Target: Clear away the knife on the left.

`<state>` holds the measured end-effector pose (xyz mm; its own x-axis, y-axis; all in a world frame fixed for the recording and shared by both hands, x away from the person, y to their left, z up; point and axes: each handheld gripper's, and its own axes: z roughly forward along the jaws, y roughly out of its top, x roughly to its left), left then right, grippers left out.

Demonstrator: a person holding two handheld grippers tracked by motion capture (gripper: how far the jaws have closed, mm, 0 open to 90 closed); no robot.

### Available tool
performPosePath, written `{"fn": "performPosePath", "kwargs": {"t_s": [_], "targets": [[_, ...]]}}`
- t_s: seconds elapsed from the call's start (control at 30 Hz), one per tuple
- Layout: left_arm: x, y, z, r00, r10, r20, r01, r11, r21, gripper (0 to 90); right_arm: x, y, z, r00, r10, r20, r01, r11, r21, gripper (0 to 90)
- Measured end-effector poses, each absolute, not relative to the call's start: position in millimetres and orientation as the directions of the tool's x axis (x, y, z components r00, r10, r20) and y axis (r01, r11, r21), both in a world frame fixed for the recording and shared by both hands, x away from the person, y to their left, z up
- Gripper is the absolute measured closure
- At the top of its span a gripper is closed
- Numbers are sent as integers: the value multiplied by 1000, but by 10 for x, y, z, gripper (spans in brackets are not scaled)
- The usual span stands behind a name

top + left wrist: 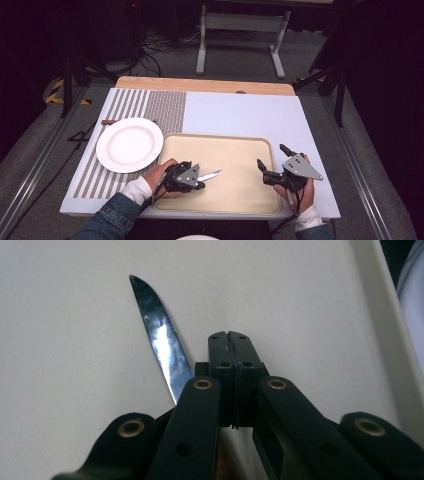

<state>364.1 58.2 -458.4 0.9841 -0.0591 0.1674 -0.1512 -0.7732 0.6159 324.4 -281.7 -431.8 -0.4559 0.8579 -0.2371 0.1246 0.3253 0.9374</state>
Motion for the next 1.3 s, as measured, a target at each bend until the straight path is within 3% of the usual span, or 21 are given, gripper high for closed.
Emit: {"fn": "performPosePath", "kwargs": {"t_s": [0.6,1.3], "targets": [[3761,741,-4569,970,122,209,-26,-806,591,898,3270,-2805,-4339,-464,852,-241,144,341,929,119],[3801,1103,-4553,944,250,215,86,-816,571,897,3294,-2821,-4350,-449,861,-241,165,345,924,121]]}}
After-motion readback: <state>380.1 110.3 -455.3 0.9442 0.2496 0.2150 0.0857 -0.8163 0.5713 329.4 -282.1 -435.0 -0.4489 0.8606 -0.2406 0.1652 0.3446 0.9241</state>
